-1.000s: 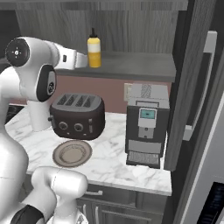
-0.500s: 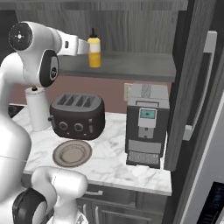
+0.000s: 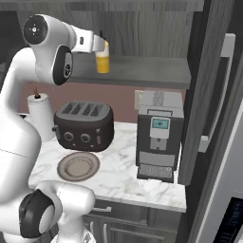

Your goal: Move the hot dog bun to the plate on the dining table and place the condiment next to that plate. Then navigate to the fridge and take the sausage and place it on the plate as well.

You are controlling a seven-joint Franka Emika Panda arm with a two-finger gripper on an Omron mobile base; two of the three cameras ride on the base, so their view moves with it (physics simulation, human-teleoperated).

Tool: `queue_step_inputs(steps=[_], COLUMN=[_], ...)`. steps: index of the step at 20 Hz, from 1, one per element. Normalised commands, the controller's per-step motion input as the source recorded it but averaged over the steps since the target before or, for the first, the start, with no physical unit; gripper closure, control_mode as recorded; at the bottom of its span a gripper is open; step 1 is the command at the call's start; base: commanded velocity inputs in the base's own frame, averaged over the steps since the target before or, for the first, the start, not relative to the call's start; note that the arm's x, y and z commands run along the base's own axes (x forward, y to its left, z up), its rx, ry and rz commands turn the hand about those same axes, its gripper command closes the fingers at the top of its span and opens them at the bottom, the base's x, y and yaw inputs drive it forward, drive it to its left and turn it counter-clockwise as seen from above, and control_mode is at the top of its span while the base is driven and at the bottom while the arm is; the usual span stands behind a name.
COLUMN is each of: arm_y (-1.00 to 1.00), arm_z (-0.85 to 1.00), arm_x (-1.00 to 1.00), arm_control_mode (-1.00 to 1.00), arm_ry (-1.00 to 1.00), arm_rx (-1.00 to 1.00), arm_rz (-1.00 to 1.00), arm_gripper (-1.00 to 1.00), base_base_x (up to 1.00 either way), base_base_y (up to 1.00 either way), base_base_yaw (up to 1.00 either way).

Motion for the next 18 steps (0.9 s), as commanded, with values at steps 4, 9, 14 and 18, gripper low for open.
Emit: queue_step_inputs(steps=[4, 9, 14, 18], arm_y=[-0.12, -0.01, 0.0, -0.04], arm_z=[-0.01, -0.11, -0.22, -0.23], arm_x=[0.42, 0.43, 0.33, 0.33], arm_control_mode=[-1.0, -1.0, -1.0, -1.0], arm_ry=[0.0, 0.0, 0.0, 0.0], arm_rx=[0.0, -0.01, -0.05, -0.04], arm_rz=[0.0, 0.0, 0.0, 0.0], arm_gripper=[-1.0, -1.0, -1.0, -1.0], base_base_x=[0.0, 0.0, 0.0, 0.0], base_base_y=[0.0, 0.0, 0.0, 0.0], base_base_yaw=[0.0, 0.0, 0.0, 0.0])
